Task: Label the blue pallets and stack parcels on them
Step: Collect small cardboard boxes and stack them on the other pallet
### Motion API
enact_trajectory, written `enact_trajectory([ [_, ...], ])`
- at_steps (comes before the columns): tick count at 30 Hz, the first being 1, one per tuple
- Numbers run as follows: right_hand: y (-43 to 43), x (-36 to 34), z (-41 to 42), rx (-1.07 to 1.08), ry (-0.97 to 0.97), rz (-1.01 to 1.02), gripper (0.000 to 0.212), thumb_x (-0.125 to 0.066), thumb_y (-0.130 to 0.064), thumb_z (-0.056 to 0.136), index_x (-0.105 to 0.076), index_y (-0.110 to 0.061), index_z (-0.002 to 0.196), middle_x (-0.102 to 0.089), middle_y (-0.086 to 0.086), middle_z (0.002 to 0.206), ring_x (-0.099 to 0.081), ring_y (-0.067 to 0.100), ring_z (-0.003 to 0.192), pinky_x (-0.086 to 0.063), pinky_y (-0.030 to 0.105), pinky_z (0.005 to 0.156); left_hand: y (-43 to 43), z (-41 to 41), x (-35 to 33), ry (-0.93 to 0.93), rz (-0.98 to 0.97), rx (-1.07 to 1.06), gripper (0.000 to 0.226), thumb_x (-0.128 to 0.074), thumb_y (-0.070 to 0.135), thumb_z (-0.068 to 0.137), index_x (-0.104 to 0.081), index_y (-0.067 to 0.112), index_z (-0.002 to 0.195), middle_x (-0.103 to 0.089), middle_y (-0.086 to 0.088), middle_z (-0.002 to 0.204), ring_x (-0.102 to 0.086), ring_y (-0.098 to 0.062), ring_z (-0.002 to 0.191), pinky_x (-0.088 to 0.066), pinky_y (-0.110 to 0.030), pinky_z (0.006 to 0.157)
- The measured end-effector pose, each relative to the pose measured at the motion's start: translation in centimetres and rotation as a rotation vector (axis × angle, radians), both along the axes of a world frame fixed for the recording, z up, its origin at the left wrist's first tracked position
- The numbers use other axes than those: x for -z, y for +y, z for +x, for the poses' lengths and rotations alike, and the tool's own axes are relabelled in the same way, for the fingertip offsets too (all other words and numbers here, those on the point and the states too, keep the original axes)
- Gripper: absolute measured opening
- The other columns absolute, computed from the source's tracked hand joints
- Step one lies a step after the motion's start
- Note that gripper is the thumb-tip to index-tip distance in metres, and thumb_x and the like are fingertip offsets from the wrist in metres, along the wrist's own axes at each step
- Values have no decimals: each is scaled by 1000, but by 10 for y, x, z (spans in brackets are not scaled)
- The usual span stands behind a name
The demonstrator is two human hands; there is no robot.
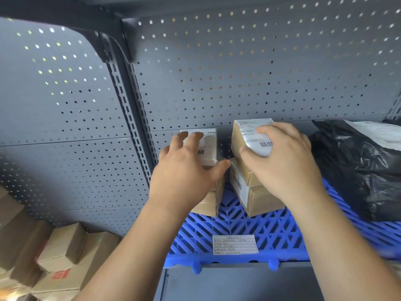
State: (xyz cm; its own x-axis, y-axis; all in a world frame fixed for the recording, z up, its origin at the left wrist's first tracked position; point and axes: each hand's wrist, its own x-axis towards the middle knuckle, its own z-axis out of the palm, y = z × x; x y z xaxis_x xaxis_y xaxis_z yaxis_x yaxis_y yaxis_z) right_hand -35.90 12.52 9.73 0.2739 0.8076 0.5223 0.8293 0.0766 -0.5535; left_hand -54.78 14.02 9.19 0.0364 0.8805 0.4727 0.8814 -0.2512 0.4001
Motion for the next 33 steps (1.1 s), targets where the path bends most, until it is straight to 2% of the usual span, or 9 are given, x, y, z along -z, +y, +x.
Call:
enact_trajectory([
  [5, -3, -3, 1, -8, 0, 2, 57, -49, -67, 87, -61, -31, 130, -51, -11, 141, -42, 25, 130, -42, 47, 102, 0, 1, -3, -66, -2, 13, 82, -44, 85, 81, -48, 34, 146, -42, 6, 155, -44, -30, 137, -46, -47, 108],
  [14, -4, -11, 10, -52, 90, 49, 65, -27, -67, 89, -64, -29, 126, -56, -6, 136, -46, 25, 130, -39, 43, 106, 3, -5, -10, -207, 23, 43, 65, -41, 71, 93, -52, 32, 144, -47, 5, 150, -51, -26, 133, -46, -48, 108],
  [21, -1, -10, 18, -96, 159, 61, 56, -24, -61, 94, -65, -27, 112, -61, -2, 127, -49, 27, 125, -40, 40, 101, 6, -10, -14, -298, 15, 65, 62, -38, 69, 94, -51, 35, 144, -47, 4, 150, -51, -24, 134, -42, -47, 112],
  [24, 3, -8, 23, -124, 198, 88, 46, -27, -51, 102, -63, -27, 118, -58, -12, 120, -47, 17, 122, -32, 28, 92, 12, -16, -10, -378, 23, 94, 58, -35, 69, 97, -52, 37, 141, -50, 6, 146, -52, -17, 131, -42, -36, 104],
  [27, 7, -4, 30, -155, 272, 110, 41, -31, -40, 106, -63, -22, 124, -50, -17, 109, -43, 4, 112, -24, 15, 83, 19, -23, -3, -484, 21, 100, 53, -35, 64, 102, -50, 34, 144, -52, 8, 146, -48, -7, 131, -36, -26, 99],
  [30, 9, 5, 39, -162, 379, 98, 48, -26, -53, 99, -60, -30, 123, -54, -26, 102, -43, -4, 103, -29, 18, 85, 22, -27, 5, -577, 1, 115, 65, -27, 72, 95, -48, 36, 145, -55, 14, 143, -47, -1, 127, -34, -14, 96],
  [31, 10, 8, 41, -163, 418, 102, 50, -24, -59, 95, -59, -34, 121, -58, -29, 101, -45, -5, 105, -31, 18, 88, 23, -28, 9, -621, -11, 121, 71, -24, 76, 91, -48, 38, 146, -56, 15, 144, -48, -1, 129, -35, -15, 101],
  [33, 12, 16, 46, -177, 517, 99, 54, -23, -71, 90, -57, -46, 123, -61, -28, 118, -50, -1, 120, -36, 25, 103, 26, -32, 17, -725, -59, 129, 79, -21, 82, 86, -47, 42, 148, -54, 17, 148, -47, -4, 136, -36, -31, 117],
])
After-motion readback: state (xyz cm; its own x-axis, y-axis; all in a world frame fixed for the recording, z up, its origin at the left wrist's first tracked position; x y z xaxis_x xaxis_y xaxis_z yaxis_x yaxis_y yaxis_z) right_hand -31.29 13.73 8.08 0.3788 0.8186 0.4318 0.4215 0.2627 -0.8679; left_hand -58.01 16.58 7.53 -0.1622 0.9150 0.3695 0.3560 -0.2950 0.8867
